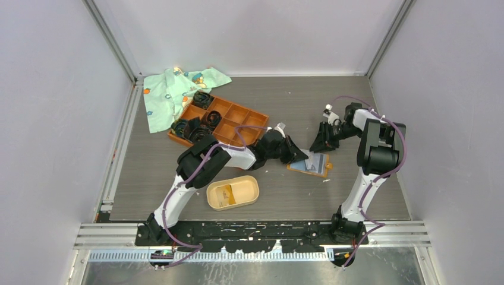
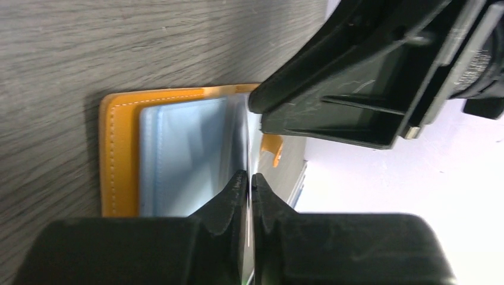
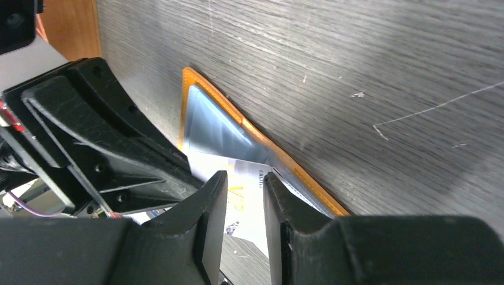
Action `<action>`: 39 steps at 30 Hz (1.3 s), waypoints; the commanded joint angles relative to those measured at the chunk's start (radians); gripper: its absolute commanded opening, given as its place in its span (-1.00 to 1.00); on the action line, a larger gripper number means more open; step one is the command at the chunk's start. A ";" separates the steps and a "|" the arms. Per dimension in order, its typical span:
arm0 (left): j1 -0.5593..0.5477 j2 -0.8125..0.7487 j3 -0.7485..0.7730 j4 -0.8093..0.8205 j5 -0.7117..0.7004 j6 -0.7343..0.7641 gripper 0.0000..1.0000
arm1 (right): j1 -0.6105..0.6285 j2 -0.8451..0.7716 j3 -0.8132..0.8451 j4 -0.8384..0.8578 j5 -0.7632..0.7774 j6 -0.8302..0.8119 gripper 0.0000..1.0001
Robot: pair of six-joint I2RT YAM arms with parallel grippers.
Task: Put the credit cards into the card holder
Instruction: Insert the credit card into the card holder.
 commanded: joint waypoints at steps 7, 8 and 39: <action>-0.002 -0.044 0.090 -0.231 0.032 0.127 -1.00 | -0.083 -0.121 0.028 -0.070 -0.072 -0.165 -0.26; 0.000 -0.045 0.089 -0.233 0.035 0.132 -1.00 | -0.094 -0.137 0.020 -0.068 -0.044 -0.175 -0.26; 0.033 0.013 0.126 -0.139 0.193 0.176 -1.00 | -0.111 -0.033 -0.018 -0.121 0.183 -0.182 -0.25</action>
